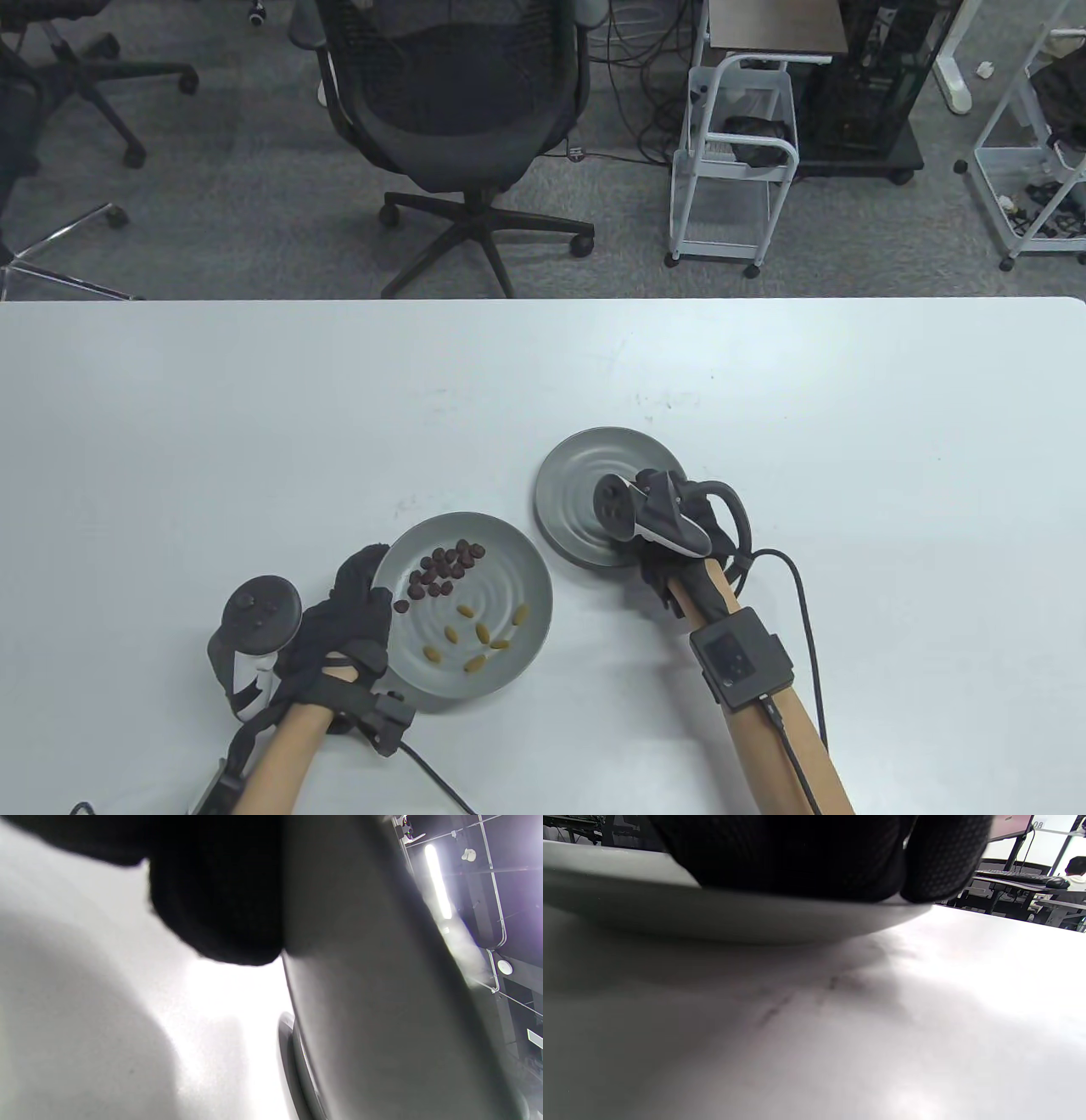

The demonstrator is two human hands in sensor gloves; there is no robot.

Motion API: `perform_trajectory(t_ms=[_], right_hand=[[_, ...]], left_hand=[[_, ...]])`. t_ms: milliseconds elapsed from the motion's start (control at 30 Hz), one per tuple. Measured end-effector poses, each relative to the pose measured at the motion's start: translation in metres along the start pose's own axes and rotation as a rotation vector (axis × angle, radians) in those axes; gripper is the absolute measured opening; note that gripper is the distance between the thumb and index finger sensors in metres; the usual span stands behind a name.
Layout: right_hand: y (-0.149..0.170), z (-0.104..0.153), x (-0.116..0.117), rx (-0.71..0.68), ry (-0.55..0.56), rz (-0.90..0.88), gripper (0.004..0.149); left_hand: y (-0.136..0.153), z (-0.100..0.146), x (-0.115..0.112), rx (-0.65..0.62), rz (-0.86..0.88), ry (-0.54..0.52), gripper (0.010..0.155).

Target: Pick raisins with hand pinch into plate

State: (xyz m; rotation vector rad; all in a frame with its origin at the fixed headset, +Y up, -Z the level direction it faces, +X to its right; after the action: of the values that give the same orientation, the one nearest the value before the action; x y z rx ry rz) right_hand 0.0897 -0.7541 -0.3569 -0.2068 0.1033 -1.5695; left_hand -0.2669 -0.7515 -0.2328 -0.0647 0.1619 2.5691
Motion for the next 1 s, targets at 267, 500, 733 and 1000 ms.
perform_trajectory(t_ms=[267,500,733,1000], right_hand=[[-0.009,0.009,-0.027,-0.005,0.057,-0.038,0.049],[-0.055,0.043,-0.090,-0.202,0.134,-0.136,0.049],[-0.121,0.087,-0.108,-0.456,-0.021,-0.021,0.052],[-0.155,0.097,-0.081,-0.469,-0.181,0.169,0.059]], left_hand=[[0.000,0.000,0.000,0.001,0.002,0.001,0.060],[0.000,0.000,0.000,-0.001,0.004,0.003,0.060],[0.001,0.000,0.000,0.001,0.000,0.008,0.060],[0.001,0.000,-0.001,0.002,-0.004,0.017,0.060]])
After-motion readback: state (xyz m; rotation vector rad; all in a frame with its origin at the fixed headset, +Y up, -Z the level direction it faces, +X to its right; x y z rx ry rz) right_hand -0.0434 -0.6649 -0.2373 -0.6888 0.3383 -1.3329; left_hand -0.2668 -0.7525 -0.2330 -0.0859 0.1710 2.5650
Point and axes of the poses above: the tracker on the back of each hand, its own y axis roughly to the little-finger side, its own z axis roughly from the fingertips to the wrist, x = y × z, the point moved 1 cm from there along -z, roughly from the wrist to the fingertips, and after that the axes turned 6 degrees about -z, right-handed, at the moved point
